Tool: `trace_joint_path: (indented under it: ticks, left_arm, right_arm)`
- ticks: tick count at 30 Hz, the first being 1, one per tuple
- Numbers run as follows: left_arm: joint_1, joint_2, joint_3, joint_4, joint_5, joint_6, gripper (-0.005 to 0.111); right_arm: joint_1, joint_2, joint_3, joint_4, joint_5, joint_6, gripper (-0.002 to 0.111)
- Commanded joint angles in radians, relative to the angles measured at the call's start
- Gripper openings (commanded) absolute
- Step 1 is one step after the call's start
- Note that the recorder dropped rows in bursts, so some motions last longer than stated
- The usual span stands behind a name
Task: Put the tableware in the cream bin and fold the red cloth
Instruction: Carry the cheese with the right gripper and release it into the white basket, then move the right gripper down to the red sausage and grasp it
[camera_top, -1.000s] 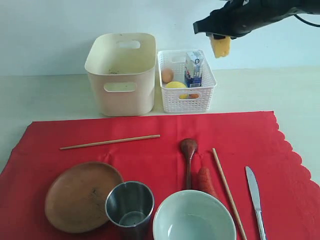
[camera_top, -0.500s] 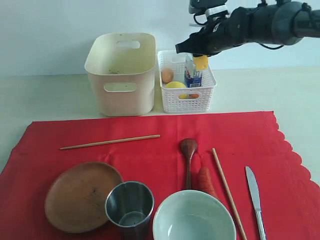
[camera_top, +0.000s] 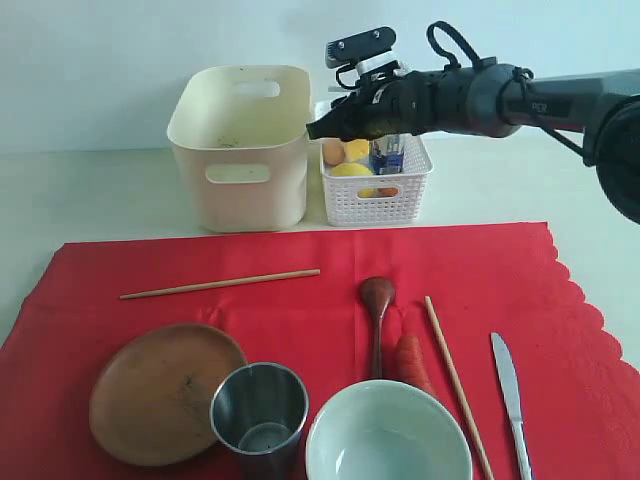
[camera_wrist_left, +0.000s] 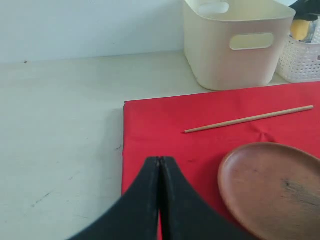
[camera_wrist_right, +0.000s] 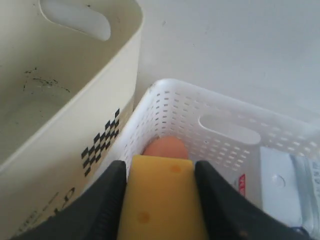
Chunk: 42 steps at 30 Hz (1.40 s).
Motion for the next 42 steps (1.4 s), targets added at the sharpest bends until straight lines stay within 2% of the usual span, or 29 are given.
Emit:
trace_joint_path:
  ticks: [1,5,7,14,19,22,29,42]
  left_arm:
    - [0.003,-0.006,0.003,-0.002,-0.004,-0.002,0.0]
    - [0.003,-0.006,0.003,-0.002,-0.004,-0.002,0.0]
    - [0.003,-0.006,0.003,-0.002,-0.004,-0.002,0.0]
    - [0.003,-0.006,0.003,-0.002,-0.004,-0.002,0.0]
    - [0.003,-0.006,0.003,-0.002,-0.004,-0.002,0.0]
    - [0.003,-0.006,0.003,-0.002,-0.004,-0.002,0.0]
    - [0.003,-0.006,0.003,-0.002,-0.004,-0.002,0.0]
    - [0.003,-0.006,0.003,-0.002,-0.004,-0.002,0.0]
  right_arm:
    - [0.003,0.012,-0.01,-0.002,-0.062,-0.064,0.0]
    - [0.003,0.014,-0.01,-0.002,-0.069,-0.084,0.005]
    - [0.003,0.018,-0.01,-0.002,-0.069,-0.084,0.012]
    - [0.003,0.022,-0.01,-0.002,-0.057,-0.081,0.049]
    - [0.003,-0.014,-0.01,-0.002,-0.007,-0.081,0.064]
    - [0.003,-0.047,-0.01,-0.002,0.025,-0.081,0.068]
    - [0.001,-0.137,-0.01,-0.004,0.121,-0.083,0.068]
    - [0.001,-0.323,-0.01,-0.082,0.486,-0.083,0.068]
